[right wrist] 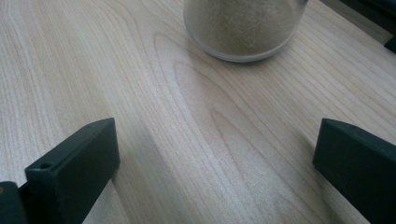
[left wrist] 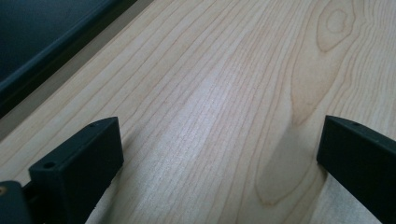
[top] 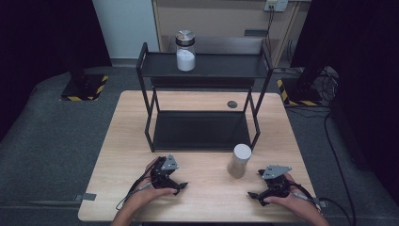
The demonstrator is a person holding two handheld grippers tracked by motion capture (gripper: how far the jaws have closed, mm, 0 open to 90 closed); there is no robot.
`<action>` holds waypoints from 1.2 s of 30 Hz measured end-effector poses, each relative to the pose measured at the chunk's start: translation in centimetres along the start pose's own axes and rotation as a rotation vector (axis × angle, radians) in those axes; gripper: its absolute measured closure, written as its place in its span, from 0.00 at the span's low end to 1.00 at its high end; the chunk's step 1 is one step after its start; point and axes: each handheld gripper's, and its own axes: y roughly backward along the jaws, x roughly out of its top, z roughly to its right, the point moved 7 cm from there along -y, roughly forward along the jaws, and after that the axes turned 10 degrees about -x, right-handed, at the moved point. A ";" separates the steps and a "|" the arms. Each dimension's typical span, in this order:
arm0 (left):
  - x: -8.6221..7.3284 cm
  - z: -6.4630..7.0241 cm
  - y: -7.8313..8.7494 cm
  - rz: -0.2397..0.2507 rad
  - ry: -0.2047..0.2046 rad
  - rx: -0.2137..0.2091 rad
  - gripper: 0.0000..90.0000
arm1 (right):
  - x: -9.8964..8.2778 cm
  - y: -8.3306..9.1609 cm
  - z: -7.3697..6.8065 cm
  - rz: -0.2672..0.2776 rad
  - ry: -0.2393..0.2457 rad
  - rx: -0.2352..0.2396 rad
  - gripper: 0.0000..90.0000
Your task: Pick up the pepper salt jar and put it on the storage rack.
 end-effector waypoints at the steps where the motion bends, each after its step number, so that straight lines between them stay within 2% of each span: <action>1: 0.0 0.0 0.0 0.000 0.000 0.000 0.00 | 0.0 0.0 0.1 0.000 0.000 0.003 0.02; 6: 0.0 0.0 0.0 0.000 0.000 0.000 0.00 | 0.0 0.4 0.6 -0.008 -0.015 0.015 0.06; 10: 0.0 0.0 0.0 0.000 0.000 0.000 0.00 | 0.0 1.0 1.1 0.017 -0.043 0.012 0.07; 16: 0.0 0.0 0.0 0.000 0.000 0.000 0.00 | 0.7 1.5 1.0 0.023 -0.027 0.018 0.10; 28: 0.0 0.0 0.0 0.000 0.000 0.000 0.00 | 2.4 2.6 1.9 0.049 -0.017 0.023 0.11; 36: 0.0 0.0 0.0 0.000 0.000 0.000 0.00 | 3.2 3.0 2.1 0.086 -0.022 0.025 0.12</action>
